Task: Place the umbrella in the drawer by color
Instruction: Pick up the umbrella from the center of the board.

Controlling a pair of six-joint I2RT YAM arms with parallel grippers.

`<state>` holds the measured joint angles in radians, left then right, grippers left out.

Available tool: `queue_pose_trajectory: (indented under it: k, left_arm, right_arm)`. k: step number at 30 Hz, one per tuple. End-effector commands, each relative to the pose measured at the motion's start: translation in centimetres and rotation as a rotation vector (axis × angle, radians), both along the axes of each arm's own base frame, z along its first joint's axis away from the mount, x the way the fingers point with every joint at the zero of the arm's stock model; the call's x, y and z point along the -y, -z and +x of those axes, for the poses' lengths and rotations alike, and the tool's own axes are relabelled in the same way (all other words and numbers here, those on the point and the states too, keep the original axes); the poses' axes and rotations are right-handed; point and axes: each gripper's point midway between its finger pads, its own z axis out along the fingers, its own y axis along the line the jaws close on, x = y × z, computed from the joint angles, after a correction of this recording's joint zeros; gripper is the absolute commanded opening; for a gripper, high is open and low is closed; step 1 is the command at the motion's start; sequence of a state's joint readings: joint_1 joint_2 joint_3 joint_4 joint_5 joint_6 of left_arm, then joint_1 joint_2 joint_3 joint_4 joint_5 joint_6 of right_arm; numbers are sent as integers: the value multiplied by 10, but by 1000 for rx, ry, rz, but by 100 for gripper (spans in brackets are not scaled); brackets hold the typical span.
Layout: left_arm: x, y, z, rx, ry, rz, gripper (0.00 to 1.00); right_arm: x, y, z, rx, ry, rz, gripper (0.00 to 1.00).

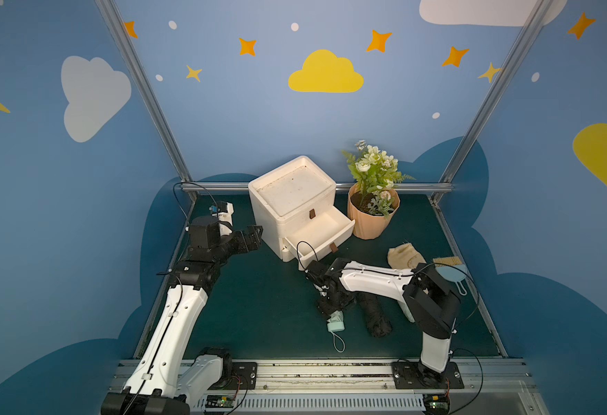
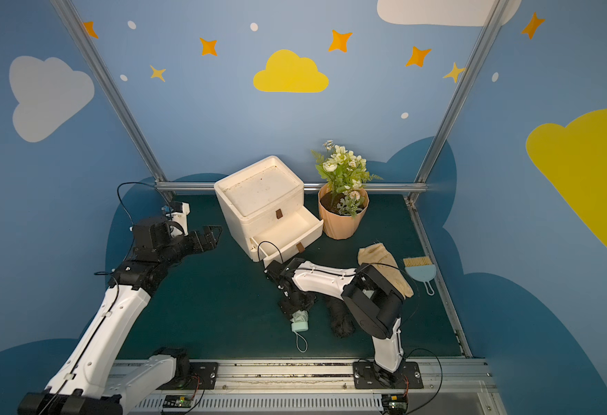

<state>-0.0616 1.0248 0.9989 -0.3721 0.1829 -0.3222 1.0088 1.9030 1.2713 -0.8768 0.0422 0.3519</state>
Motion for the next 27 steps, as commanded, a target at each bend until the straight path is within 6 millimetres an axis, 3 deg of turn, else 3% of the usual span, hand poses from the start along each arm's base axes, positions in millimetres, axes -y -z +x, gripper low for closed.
queue_pose_trajectory:
  k: [1, 10, 13, 21, 27]
  left_arm:
    - [1, -10, 1, 5, 4, -6, 100]
    - [7, -24, 0, 46, 36, -6, 100]
    - [13, -27, -1, 60, 66, -5, 100]
    - [68, -47, -25, 91, 313, -133, 100]
    - [121, -54, -52, 105, 479, -244, 100]
  right_arm:
    - [5, 3, 3, -1, 10, 6, 75]
    - [32, 19, -3, -58, 79, 11, 50]
    - [41, 15, -2, -29, 88, 22, 45]
    - [42, -41, 20, 123, 118, 287, 40]
    - [32, -120, 43, 337, 139, 603, 40]
